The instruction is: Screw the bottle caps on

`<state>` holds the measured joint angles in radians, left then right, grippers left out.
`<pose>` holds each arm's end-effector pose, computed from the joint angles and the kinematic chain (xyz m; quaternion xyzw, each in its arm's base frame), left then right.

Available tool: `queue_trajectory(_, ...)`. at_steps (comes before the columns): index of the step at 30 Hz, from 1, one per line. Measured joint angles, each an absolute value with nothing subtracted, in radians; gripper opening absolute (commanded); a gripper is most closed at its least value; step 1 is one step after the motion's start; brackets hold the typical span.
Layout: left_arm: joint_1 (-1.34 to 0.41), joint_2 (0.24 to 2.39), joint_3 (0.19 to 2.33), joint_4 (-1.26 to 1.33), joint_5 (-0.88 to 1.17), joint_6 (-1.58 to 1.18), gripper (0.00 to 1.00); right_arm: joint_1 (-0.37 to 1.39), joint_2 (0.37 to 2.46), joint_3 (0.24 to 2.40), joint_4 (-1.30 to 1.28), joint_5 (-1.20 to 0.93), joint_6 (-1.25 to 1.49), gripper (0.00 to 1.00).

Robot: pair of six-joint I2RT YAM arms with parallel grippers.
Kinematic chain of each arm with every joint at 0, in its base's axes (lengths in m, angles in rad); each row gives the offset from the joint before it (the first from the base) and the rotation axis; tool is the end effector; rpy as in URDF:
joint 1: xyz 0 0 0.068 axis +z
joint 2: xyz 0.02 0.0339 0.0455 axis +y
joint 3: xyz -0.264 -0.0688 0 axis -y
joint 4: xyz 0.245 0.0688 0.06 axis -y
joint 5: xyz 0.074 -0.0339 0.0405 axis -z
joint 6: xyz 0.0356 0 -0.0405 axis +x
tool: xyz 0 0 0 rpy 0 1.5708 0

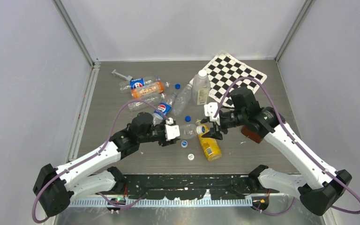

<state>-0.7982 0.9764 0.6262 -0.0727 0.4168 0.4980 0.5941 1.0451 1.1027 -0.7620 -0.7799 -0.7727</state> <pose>0.1433 -0.1676 0.2608 0.5855 0.5872 -0.2512 0.4992 0.1553 0.1351 0.3515 -0.6538 0.5502 0.3090 0.4175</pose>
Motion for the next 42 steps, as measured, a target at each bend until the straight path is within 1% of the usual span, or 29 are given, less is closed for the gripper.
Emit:
queue_trajectory(3, -0.797, 0.976, 0.626, -0.072, 0.424, 0.493, 0.0, 0.594, 1.052, 1.114, -0.778, -0.787, -0.789, 0.5)
queue_trajectory(7, -0.796, 0.976, 0.626, -0.072, 0.432, 0.483, 0.0, 0.594, 1.066, 1.124, -0.791, -0.797, -0.792, 0.36)
queue_trajectory(8, -0.796, 0.976, 0.626, -0.073, 0.434, 0.482, 0.0, 0.594, 1.071, 1.126, -0.793, -0.799, -0.791, 0.3)
queue_trajectory(9, -0.796, 0.977, 0.626, -0.076, 0.435, 0.479, 0.0, 0.594, 1.077, 1.129, -0.796, -0.8, -0.787, 0.26)
queue_trajectory(10, -0.796, 0.978, 0.626, -0.078, 0.435, 0.479, 0.0, 0.594, 1.085, 1.133, -0.798, -0.801, -0.78, 0.17)
queue_trajectory(11, -0.796, 0.979, 0.626, -0.078, 0.436, 0.476, 0.0, 0.594, 1.091, 1.137, -0.799, -0.802, -0.775, 0.11)
queue_trajectory(12, -0.796, 0.98, 0.626, -0.079, 0.437, 0.476, 0.0, 0.594, 1.1, 1.141, -0.8, -0.802, -0.756, 0.03)
queue_trajectory(14, -0.792, 0.98, 0.626, -0.082, 0.433, 0.474, 0.0, 0.593, 1.113, 1.145, -0.79, -0.795, -0.691, 0.01)
queue_trajectory(16, -0.789, 0.98, 0.626, -0.082, 0.422, 0.474, 0.0, 0.593, 1.12, 1.143, -0.763, -0.776, -0.582, 0.01)
queue_trajectory(21, -0.784, 0.98, 0.618, -0.064, 0.358, 0.471, 0.0, 0.594, 1.118, 1.103, -0.628, -0.598, -0.039, 0.01)
queue_trajectory(26, -0.786, 0.98, 0.605, -0.023, 0.31, 0.457, 0.0, 0.598, 1.119, 1.101, -0.592, -0.433, 0.414, 0.01)
queue_trajectory(28, -0.788, 0.98, 0.598, -0.004, 0.29, 0.452, 0.0, 0.598, 1.12, 1.101, -0.584, -0.383, 0.542, 0.18)
queue_trajectory(29, -0.791, 0.98, 0.594, 0.01, 0.276, 0.449, 0.0, 0.598, 1.12, 1.101, -0.579, -0.358, 0.593, 0.32)
queue_trajectory(30, -0.793, 0.98, 0.59, 0.021, 0.261, 0.445, 0.0, 0.598, 1.12, 1.101, -0.575, -0.341, 0.622, 0.39)
queue_trajectory(31, -0.795, 0.98, 0.586, 0.036, 0.247, 0.439, 0.0, 0.598, 1.119, 1.101, -0.566, -0.324, 0.649, 0.58)
queue_trajectory(32, -0.798, 0.98, 0.581, 0.054, 0.231, 0.427, 0.0, 0.596, 1.119, 1.101, -0.554, -0.312, 0.665, 0.71)
queue_trajectory(33, -0.799, 0.98, 0.576, 0.074, 0.216, 0.418, 0.0, 0.593, 1.117, 1.101, -0.54, -0.307, 0.673, 0.92)
queue_trajectory(35, -0.8, 0.98, 0.569, 0.117, 0.186, 0.384, 0.0, 0.584, 1.111, 1.099, -0.513, -0.308, 0.663, 0.99)
queue_trajectory(37, -0.801, 0.98, 0.566, 0.162, 0.162, 0.339, 0.0, 0.579, 1.09, 1.078, -0.457, -0.308, 0.659, 0.99)
queue_trajectory(42, -0.801, 0.982, 0.562, 0.252, 0.142, 0.224, 0.0, 0.575, 0.98, 0.925, -0.271, -0.301, 0.676, 1.0)
